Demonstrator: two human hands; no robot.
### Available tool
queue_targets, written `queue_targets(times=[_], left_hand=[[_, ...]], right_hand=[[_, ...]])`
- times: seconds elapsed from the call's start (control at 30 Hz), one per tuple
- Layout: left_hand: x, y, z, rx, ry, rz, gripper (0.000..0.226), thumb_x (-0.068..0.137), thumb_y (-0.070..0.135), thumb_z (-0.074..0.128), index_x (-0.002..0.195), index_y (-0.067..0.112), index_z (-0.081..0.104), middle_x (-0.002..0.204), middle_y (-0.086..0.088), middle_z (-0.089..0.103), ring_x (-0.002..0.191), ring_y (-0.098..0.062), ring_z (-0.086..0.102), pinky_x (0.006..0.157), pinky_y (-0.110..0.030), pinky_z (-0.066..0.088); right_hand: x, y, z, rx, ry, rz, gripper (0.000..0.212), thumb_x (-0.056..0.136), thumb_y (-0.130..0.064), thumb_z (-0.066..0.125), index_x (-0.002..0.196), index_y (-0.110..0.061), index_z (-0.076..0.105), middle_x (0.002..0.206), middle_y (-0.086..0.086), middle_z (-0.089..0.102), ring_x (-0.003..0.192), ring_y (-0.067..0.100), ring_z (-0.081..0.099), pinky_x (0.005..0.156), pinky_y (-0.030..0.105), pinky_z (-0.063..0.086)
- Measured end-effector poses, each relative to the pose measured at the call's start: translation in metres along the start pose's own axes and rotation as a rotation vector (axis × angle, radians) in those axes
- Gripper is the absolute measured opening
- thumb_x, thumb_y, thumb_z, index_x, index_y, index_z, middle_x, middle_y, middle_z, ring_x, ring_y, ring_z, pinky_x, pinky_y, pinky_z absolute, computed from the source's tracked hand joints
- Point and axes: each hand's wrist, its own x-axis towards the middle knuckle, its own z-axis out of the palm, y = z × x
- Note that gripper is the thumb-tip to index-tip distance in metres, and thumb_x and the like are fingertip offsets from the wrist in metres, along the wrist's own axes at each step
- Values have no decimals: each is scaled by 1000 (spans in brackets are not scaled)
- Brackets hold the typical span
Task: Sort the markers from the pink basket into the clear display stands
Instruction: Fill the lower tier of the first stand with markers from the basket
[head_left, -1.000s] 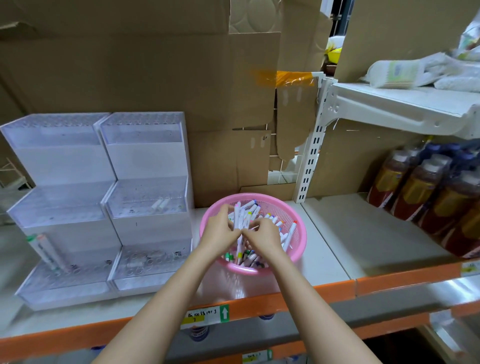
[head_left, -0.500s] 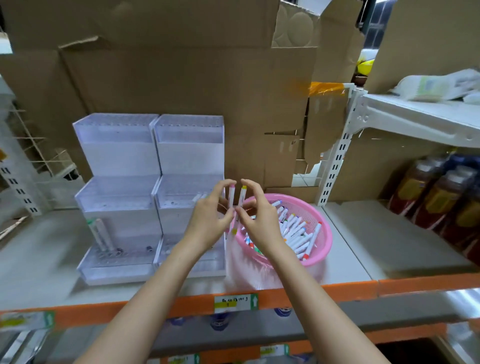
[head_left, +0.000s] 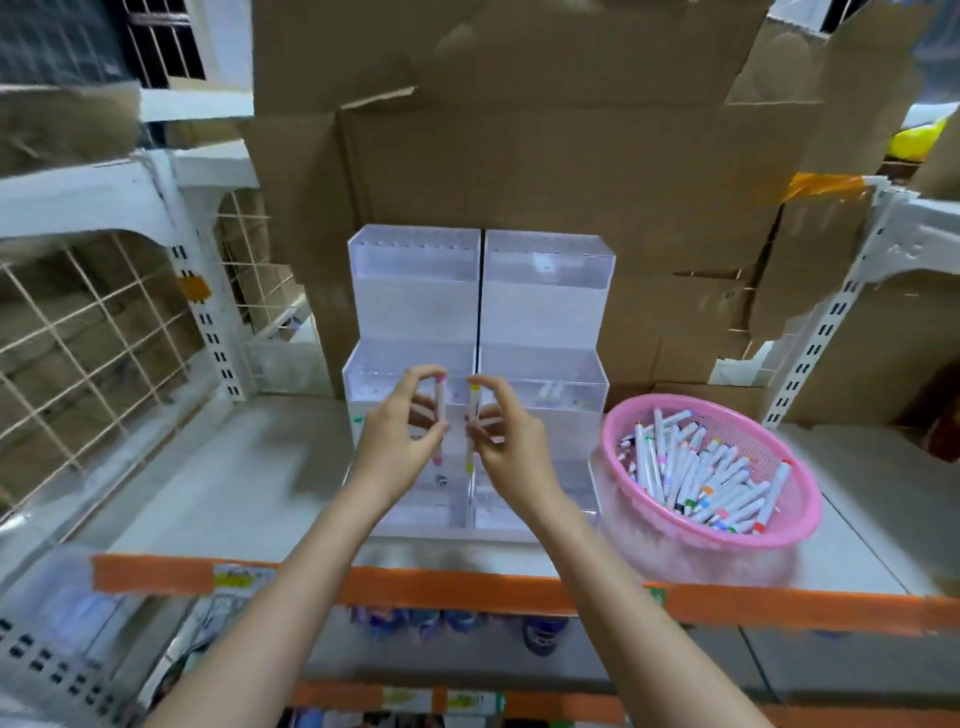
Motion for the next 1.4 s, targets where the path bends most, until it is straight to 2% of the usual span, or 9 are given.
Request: queue_targets(times=[0.13, 0.3, 0.4, 0.67, 0.8, 0.97, 1.13, 1.3, 1.4], left_hand=[[5, -18, -28, -50, 73, 0, 46, 79, -3, 70, 112, 25, 55, 82, -1, 61, 68, -8, 64, 63, -14, 51], [9, -35, -42, -72, 85, 39, 41, 79, 1, 72, 109, 24, 55, 81, 3, 62, 70, -5, 63, 65, -13, 51], [12, -42, -43, -69, 84, 70, 39, 80, 4, 73, 107, 25, 55, 84, 0, 64, 74, -3, 64, 68, -13, 52], [20, -62, -42, -20, 98, 132, 28, 77, 2, 75, 100, 11, 62, 80, 3, 67, 78, -5, 65, 74, -11, 51], [21, -70, -41, 7, 94, 134, 27, 76, 2, 76, 98, 9, 62, 78, 2, 67, 76, -5, 64, 72, -13, 52], [22, -77, -40, 57, 84, 150, 27, 75, 6, 78, 96, 10, 61, 78, 0, 69, 73, -13, 66, 70, -23, 53], [22, -81, -38, 145, 57, 208, 26, 72, 4, 79, 92, 8, 62, 75, -1, 67, 69, -15, 63, 66, -24, 49], [23, -83, -37, 177, 49, 228, 25, 72, 4, 79, 91, 6, 63, 77, -1, 66, 70, -16, 63, 66, -21, 47], [24, -83, -37, 179, 58, 227, 22, 73, 6, 79, 89, 6, 64, 75, -2, 66, 68, -18, 62, 65, -26, 47]], right_hand=[[4, -8, 31, 7, 24, -14, 59, 85, 9, 57, 115, -41, 50, 77, 0, 62, 68, 14, 62, 66, 26, 51], [10, -12, 59, 5, 59, -64, 53, 80, 14, 59, 117, -23, 57, 90, 7, 60, 77, 12, 59, 68, 12, 48], [15, -9, 69, -6, 78, -83, 51, 81, 13, 60, 117, -23, 57, 94, 6, 59, 81, 12, 60, 70, 13, 50], [26, 1, 82, -51, 74, -87, 48, 84, 7, 62, 121, -22, 54, 97, 2, 57, 84, 12, 61, 71, 16, 52], [27, 1, 85, -46, 71, -62, 54, 87, 5, 60, 117, -37, 44, 98, 0, 57, 80, 14, 64, 65, 21, 54], [26, 4, 88, -48, 102, -80, 48, 87, 3, 61, 109, -36, 42, 95, 0, 55, 82, 12, 63, 66, 22, 54], [27, 8, 91, -55, 104, -88, 48, 86, 3, 63, 108, -34, 41, 96, 0, 56, 82, 11, 62, 66, 18, 52], [26, 10, 90, -64, 99, -79, 46, 87, 1, 62, 109, -35, 42, 96, -1, 56, 82, 15, 64, 64, 22, 53], [26, 11, 90, -78, 99, -82, 46, 87, -1, 63, 108, -35, 41, 95, -1, 55, 82, 16, 65, 63, 22, 52]])
